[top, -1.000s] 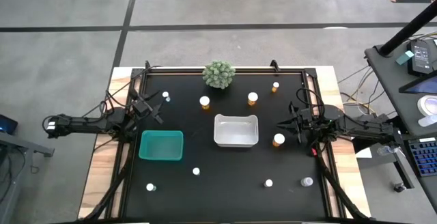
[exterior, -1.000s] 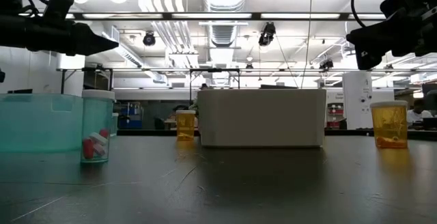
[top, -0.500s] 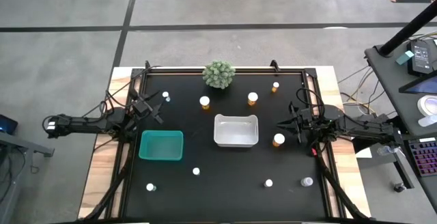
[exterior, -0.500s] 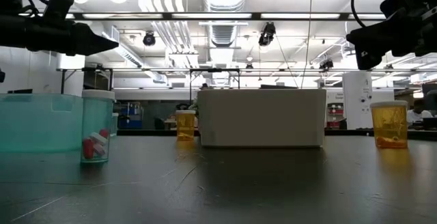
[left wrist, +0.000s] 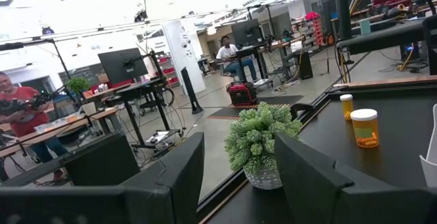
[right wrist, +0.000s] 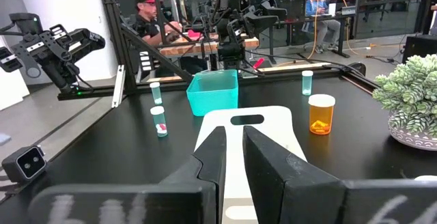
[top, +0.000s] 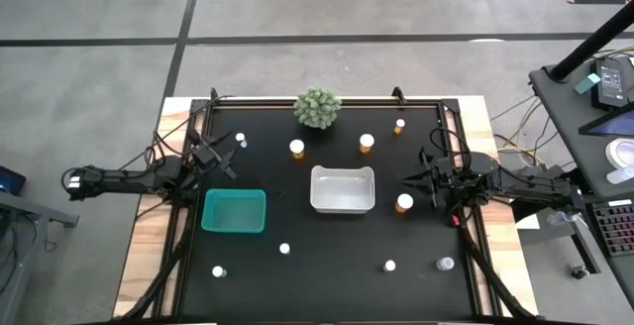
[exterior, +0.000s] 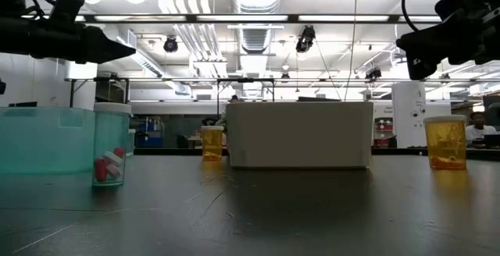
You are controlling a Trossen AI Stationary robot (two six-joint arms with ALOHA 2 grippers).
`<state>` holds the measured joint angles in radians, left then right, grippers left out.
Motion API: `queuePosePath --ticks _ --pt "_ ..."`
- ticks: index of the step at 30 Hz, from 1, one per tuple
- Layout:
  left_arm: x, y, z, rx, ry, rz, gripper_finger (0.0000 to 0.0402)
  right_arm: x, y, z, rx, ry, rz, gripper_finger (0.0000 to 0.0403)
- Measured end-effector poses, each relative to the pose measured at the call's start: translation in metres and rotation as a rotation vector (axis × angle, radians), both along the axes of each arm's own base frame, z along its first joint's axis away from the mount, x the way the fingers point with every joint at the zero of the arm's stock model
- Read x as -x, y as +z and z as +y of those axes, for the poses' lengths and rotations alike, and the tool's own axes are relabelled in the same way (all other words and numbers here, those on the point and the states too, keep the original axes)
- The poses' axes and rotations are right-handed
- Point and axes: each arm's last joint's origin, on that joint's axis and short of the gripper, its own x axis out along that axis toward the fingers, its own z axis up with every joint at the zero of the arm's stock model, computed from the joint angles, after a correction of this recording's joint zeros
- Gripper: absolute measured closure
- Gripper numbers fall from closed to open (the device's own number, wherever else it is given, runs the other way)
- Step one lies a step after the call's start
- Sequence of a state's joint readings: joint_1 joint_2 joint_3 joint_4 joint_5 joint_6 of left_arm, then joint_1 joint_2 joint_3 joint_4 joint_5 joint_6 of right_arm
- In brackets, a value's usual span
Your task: Pick and place medicine bottles into bin by pill shape (circle, oval)
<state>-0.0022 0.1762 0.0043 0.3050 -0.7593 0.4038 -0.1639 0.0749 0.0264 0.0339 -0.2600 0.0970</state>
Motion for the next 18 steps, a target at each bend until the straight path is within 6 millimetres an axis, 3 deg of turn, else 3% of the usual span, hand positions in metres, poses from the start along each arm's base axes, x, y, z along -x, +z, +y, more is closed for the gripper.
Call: queuePosePath --ticks 18 --pt "0.0 0.0 -0.0001 0.0 -0.001 0.0 0.0238 0.0008 -0.001 0.0001 0.002 -0.001 0.053 0.036"
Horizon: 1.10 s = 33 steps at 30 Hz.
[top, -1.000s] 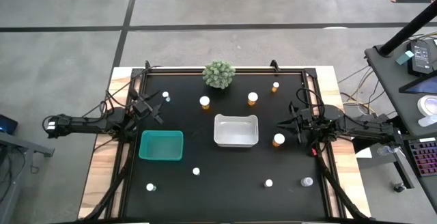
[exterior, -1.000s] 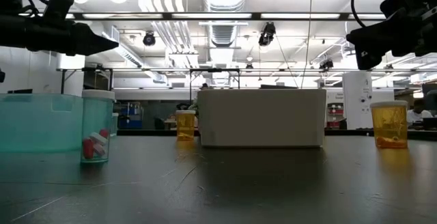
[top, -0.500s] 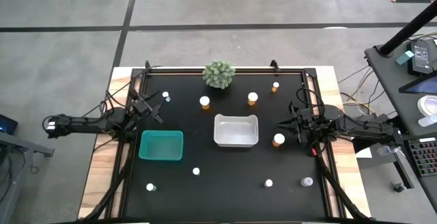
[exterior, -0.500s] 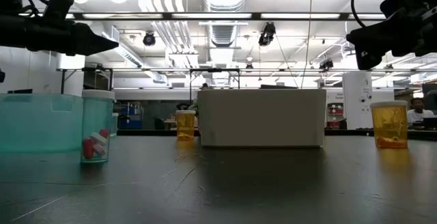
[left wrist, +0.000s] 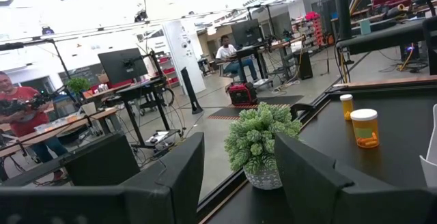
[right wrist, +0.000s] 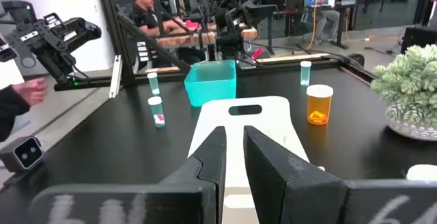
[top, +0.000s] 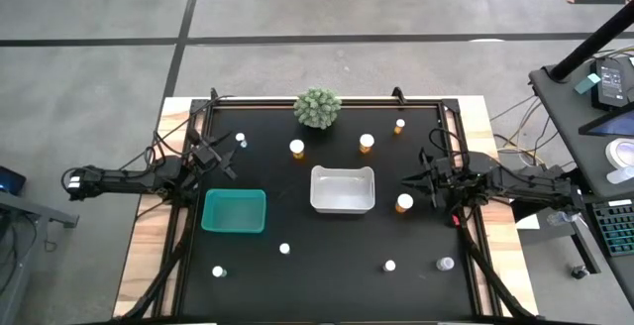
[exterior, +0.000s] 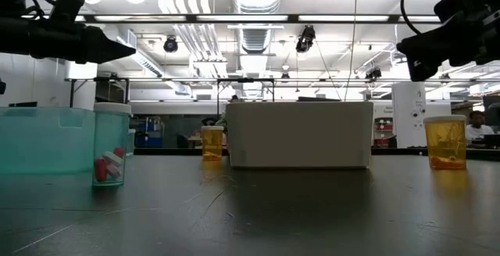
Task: Pick and place medicine bottles into bin by pill shape (circle, oval)
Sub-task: Put the orange capsule bottle into the blue bin
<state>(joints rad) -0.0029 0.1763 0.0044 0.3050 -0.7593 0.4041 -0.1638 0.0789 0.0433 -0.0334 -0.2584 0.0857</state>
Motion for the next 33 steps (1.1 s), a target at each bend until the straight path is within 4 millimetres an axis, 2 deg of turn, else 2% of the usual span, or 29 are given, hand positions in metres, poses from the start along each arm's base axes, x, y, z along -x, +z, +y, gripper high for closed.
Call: queuePosePath --ticks 9,13,15,21,26,33 --pt "0.0 0.0 0.0 0.0 0.0 0.0 0.0238 -0.001 0.0 0.0 -0.017 -0.001 -0.002 0.036" --pt "0.0 0.0 0.0 0.0 0.0 0.0 0.0238 -0.001 0.01 -0.004 0.074 -0.146 -0.108 0.036" --pt "0.0 0.0 0.0 0.01 -0.004 -0.014 0.0238 0.0 0.017 -0.006 0.057 -0.212 -0.183 0.036" --pt "0.0 0.001 -0.001 0.336 -0.074 -0.324 0.0238 0.004 0.035 -0.006 -0.217 -0.203 -0.376 0.036" --pt "0.0 0.003 -0.001 0.394 -0.092 -0.402 0.0238 0.005 0.04 -0.006 -0.211 -0.197 -0.426 0.036" --pt "0.0 0.007 -0.002 0.585 -0.171 -0.606 0.0238 0.005 0.04 -0.007 -0.165 -0.228 -0.429 0.036"
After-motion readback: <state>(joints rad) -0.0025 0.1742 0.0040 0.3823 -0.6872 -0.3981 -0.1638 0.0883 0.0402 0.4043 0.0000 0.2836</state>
